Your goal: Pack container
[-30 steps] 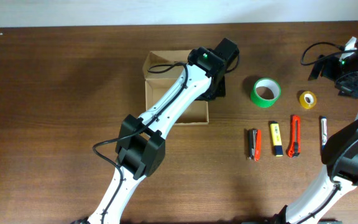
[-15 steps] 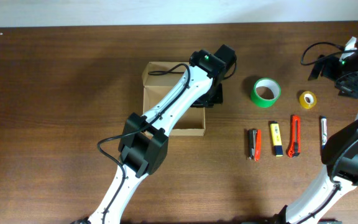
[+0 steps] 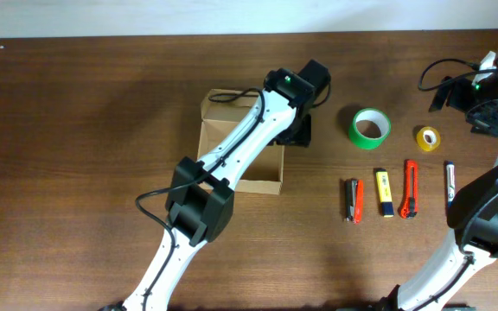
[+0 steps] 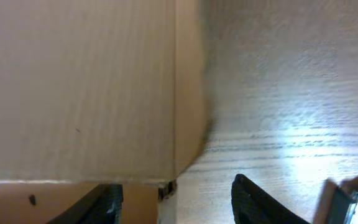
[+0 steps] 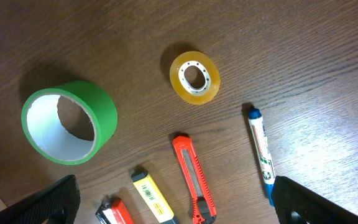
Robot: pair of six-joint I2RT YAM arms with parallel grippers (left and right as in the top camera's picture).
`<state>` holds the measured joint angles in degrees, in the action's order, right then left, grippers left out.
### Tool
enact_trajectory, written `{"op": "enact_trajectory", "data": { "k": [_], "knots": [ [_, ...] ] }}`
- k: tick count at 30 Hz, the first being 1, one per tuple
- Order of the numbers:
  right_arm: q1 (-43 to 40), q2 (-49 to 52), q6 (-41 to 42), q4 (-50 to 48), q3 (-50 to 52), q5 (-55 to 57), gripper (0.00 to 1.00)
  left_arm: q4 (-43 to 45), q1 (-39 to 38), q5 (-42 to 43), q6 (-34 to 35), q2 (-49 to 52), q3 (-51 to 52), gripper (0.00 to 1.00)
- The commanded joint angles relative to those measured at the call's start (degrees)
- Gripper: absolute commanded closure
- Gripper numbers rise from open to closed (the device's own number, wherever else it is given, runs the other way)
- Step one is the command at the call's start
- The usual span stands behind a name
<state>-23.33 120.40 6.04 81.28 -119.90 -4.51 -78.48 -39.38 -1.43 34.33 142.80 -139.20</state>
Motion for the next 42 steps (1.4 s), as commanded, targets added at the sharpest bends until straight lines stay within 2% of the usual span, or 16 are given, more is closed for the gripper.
{"op": "enact_trajectory", "data": {
  "k": [1, 4, 5, 7, 9, 11, 13, 17, 18, 19, 21, 25, 31, 34, 36, 42],
  "knots": [
    [0.5, -0.4, 0.4, 0.2, -0.9, 0.7, 0.01, -1.1, -0.2, -4.6, -2.4, 0.3, -6.7, 0.44],
    [0.5, -0.4, 0.4, 0.1, -0.9, 0.7, 0.00, -4.5, -0.2, -9.0, -3.3, 0.3, -13.6, 0.43],
    [0.5, -0.4, 0.4, 0.1, -0.9, 0.7, 0.05, -5.7, -0.1, -10.3, -3.8, 0.3, -16.1, 0.43],
    [0.5, -0.4, 0.4, 0.0, -0.9, 0.7, 0.28, -8.7, 0.3, -13.3, -4.5, 0.3, -22.1, 0.40],
    [0.6, -0.4, 0.4, 0.0, -0.9, 0.5, 0.34, -11.9, 1.3, -16.7, -4.6, 0.2, -28.7, 0.37],
    [1.3, -0.5, -0.8, 0.2, -1.4, 0.0, 0.32, -15.0, 3.1, -18.9, -6.7, 0.1, -35.7, 0.32],
    [2.8, -0.5, -2.3, 1.2, -3.0, 0.0, 0.24, -17.8, 5.9, -21.1, -7.0, -0.5, -41.0, 0.28],
    [7.7, -0.5, -5.3, 4.7, -10.8, 0.8, 0.12, -18.2, 14.5, -22.4, -10.3, -6.8, -39.6, 0.13],
    [9.3, -0.5, -5.6, 5.6, -13.1, 1.9, 0.11, -18.2, 16.8, -22.4, -10.8, -7.9, -39.6, 0.13],
    [11.0, -0.5, -5.6, 6.5, -15.4, 3.6, 0.10, -18.2, 19.6, -22.4, -11.5, -9.1, -39.6, 0.07],
    [14.3, -0.5, -5.8, 7.8, -18.7, 6.2, 0.11, -18.2, 24.4, -22.4, -13.3, -10.6, -39.6, 0.04],
    [19.3, -0.1, -5.9, 8.3, -18.3, 8.3, 0.13, -18.2, 33.4, -22.4, -16.4, -11.7, -39.6, 0.00],
    [20.3, 0.6, -5.6, 6.8, -9.6, 11.5, 0.13, -18.2, 44.2, -22.4, -16.4, -11.7, -39.6, 0.00],
    [18.9, 1.5, -5.6, 5.4, -5.9, 11.5, 0.13, -18.2, 47.7, -22.4, -16.4, -11.7, -39.6, 0.00],
    [18.0, 2.6, -5.2, 5.1, -4.3, 11.4, 0.08, -18.2, 49.4, -22.4, -16.4, -11.7, -39.6, 0.00],
    [17.7, 6.9, -4.0, 3.0, -3.3, 10.8, 0.07, -18.2, 52.4, -22.4, -16.4, -11.7, -39.6, 0.00]
  ]
}}
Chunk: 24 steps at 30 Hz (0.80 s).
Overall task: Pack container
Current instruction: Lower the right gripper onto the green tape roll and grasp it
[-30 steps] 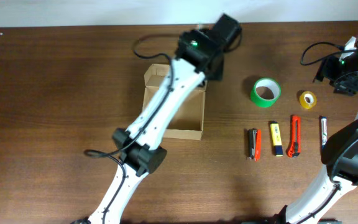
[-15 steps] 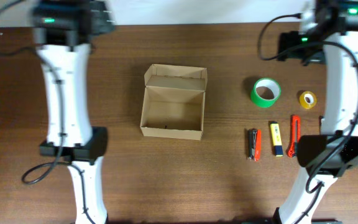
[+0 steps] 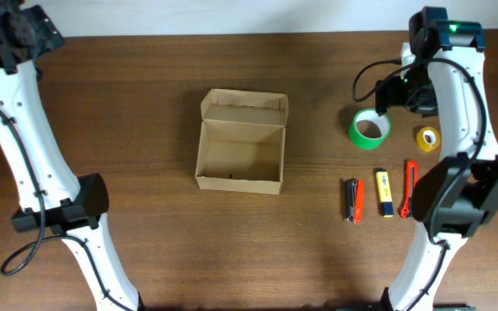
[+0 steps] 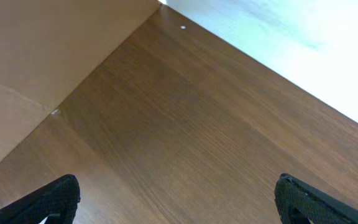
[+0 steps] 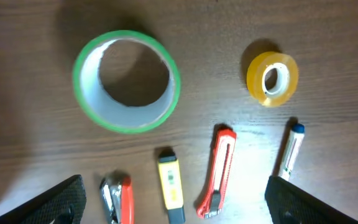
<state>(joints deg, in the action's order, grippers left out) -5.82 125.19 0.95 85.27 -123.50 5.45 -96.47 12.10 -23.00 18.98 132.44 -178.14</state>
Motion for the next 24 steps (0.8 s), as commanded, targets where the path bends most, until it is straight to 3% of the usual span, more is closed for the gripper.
{"op": "enact_trajectory", "data": {
  "k": [1, 17, 21, 24],
  "knots": [
    [0.2, 2.9, 1.7, -1.6, 0.3, 0.8, 0.07, -0.2, 1.1, -0.8, -1.1, -1.3, -0.7, 0.00],
    [-0.1, 14.9, 2.5, -6.1, 0.3, -0.9, 0.12, -0.2, 1.1, -0.8, -1.1, -1.3, -0.7, 0.00],
    [-1.1, 15.7, 2.4, -7.2, 0.3, -1.2, 0.20, -0.2, 1.1, -0.8, -1.1, -1.3, -0.7, 0.00],
    [-2.3, 16.5, 2.3, -7.2, 0.3, -3.5, 0.35, -0.2, 1.1, -0.8, -1.1, -1.3, -0.7, 0.00]
  ]
}}
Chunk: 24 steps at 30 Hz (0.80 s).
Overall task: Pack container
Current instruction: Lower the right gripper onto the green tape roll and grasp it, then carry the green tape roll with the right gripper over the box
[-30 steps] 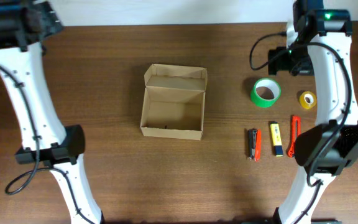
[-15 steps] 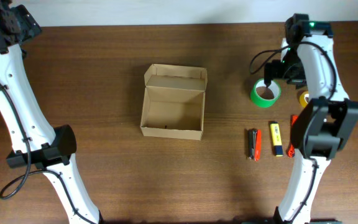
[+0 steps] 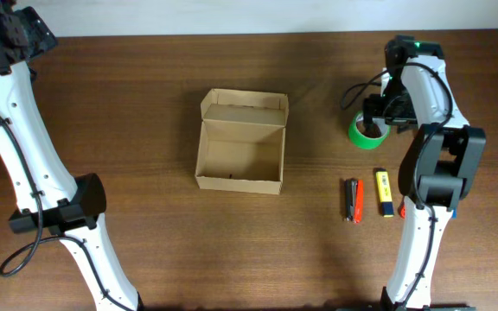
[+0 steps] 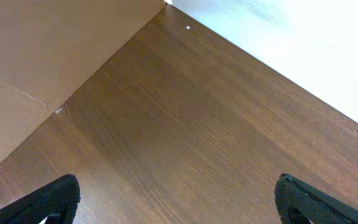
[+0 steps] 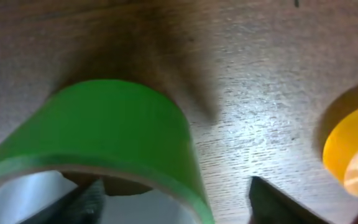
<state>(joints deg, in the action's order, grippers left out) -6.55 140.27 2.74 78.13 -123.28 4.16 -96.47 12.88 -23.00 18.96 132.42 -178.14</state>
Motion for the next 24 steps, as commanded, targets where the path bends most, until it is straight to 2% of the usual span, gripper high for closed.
{"op": "enact_trajectory", "data": {
  "k": [1, 2, 3, 9, 10, 11, 12, 13, 24],
  "knots": [
    [-1.9, 1.6, 0.5, 0.0, 0.1, -2.5, 0.42, -0.2, 0.3, -0.8, -1.1, -1.3, -0.7, 0.00],
    [-2.2, 1.6, 0.5, 0.0, 0.1, -2.5, 0.50, -0.2, 0.3, -0.8, -1.1, -1.3, -0.7, 0.00],
    [-2.5, 1.6, 0.5, -0.1, 0.1, -2.4, 0.54, -0.2, 0.3, -0.8, -1.1, -1.3, -0.7, 0.00],
    [-3.4, 1.7, -0.8, -0.2, 0.1, -2.4, 0.57, -0.2, 0.3, -0.8, -1.1, -1.3, -0.7, 0.00],
    [-3.4, 1.7, -0.9, -0.3, 0.1, -2.4, 0.62, -0.2, 0.3, -0.8, -1.1, -1.3, -0.7, 0.00],
    [-3.4, 1.7, -1.0, -0.3, 0.1, -2.4, 0.73, -0.2, 0.3, -0.8, -1.1, -1.3, -0.7, 0.00],
    [-3.4, 1.7, -1.0, -0.3, 0.1, -2.4, 0.88, -0.2, 0.3, -0.8, -1.1, -1.3, -0.7, 0.00],
    [-3.4, 1.7, -1.0, -0.2, 0.1, -2.4, 0.96, -0.2, 0.3, -0.8, -1.1, -1.3, -0.7, 0.00],
    [-1.4, 0.9, -1.4, 2.6, -1.6, -5.1, 0.96, -0.2, 0.3, -0.8, -1.1, -1.3, -0.7, 0.00]
  ]
}}
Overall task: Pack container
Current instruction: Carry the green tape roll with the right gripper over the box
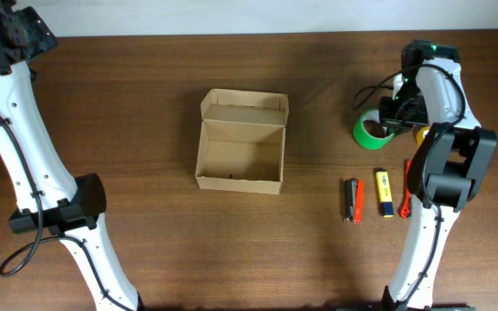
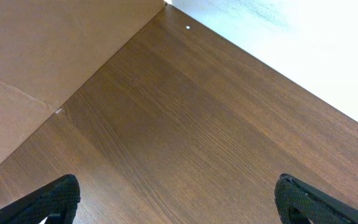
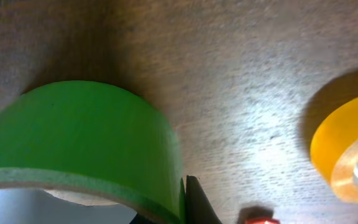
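Observation:
The open cardboard box point(image 1: 239, 142) stands at the table's middle. To its right lies the green tape roll point(image 1: 371, 130), which fills the right wrist view point(image 3: 79, 134). My right gripper point(image 3: 180, 202) is shut on the roll's wall: one finger point(image 3: 197, 199) presses the outside, and the other is mostly hidden inside the ring. A yellow tape roll point(image 3: 347, 155) lies just beyond. My left gripper point(image 2: 176, 208) hangs open over bare wood at the far back left corner point(image 1: 11, 30).
In front of the tapes lie a red-and-black multi-tool point(image 1: 353, 200), a yellow cutter point(image 1: 385, 192) and a red cutter point(image 1: 407, 186), partly hidden by my right arm. A tan panel point(image 2: 36, 56) borders the table at the left wrist's side.
My right gripper stood open astride the green roll's wall and is now shut on it. The roll sits slightly further right. The left arm has not moved.
My left gripper was low at the box's right side, with the right one over the tools. Then the left arm was at the back left corner, and the right hovered open above the green roll. It was then down at the roll's wall and now grips it.

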Robot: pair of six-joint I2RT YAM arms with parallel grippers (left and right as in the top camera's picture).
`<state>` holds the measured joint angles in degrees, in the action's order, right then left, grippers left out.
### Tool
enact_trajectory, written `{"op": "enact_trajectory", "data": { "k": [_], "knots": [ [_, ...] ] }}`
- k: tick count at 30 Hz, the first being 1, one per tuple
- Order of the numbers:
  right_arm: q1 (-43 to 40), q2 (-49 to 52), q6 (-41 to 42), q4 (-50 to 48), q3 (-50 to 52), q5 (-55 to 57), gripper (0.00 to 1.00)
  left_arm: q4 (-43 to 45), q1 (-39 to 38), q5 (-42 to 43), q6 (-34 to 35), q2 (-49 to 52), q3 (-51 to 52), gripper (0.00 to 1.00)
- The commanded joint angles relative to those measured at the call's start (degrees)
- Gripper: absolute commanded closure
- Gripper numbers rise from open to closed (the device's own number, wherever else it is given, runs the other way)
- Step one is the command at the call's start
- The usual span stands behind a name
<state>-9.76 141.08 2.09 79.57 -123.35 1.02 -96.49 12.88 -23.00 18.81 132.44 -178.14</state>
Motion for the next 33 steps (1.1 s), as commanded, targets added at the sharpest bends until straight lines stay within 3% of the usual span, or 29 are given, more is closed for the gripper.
{"op": "enact_trajectory", "data": {
  "k": [1, 10, 15, 23, 27, 31, 33],
  "knots": [
    [2.3, -0.1, -1.1, 1.7, -2.5, -1.9, 0.96, -0.2, 0.3, -0.8, -0.9, -1.3, -0.7, 0.00],
    [8.6, -0.6, -3.8, 13.2, -29.6, -2.2, 0.96, -0.2, 0.3, -0.8, -0.9, -1.3, -0.7, 0.00],
    [13.2, -1.9, -11.8, 17.6, -42.6, -8.5, 0.96, -0.2, 0.3, -0.8, -0.9, -1.3, -0.7, 0.00],
    [23.8, -7.0, -21.7, 17.8, -42.9, -9.5, 0.96, -0.2, 0.3, -0.8, -0.9, -1.3, -0.7, 0.00],
    [29.6, -7.6, -21.7, 17.8, -42.5, -8.7, 0.96, -0.2, 0.3, -0.8, -0.9, -1.3, -0.7, 0.00],
    [35.8, -11.1, -19.8, 17.8, -41.5, -1.0, 0.96, -0.2, 0.3, -0.8, -0.9, -1.3, -0.7, 0.00],
    [37.5, -14.3, -19.4, 17.8, -38.8, -3.4, 0.96, -0.2, 0.3, -0.8, -0.9, -1.3, -0.7, 0.00]
  ]
}}
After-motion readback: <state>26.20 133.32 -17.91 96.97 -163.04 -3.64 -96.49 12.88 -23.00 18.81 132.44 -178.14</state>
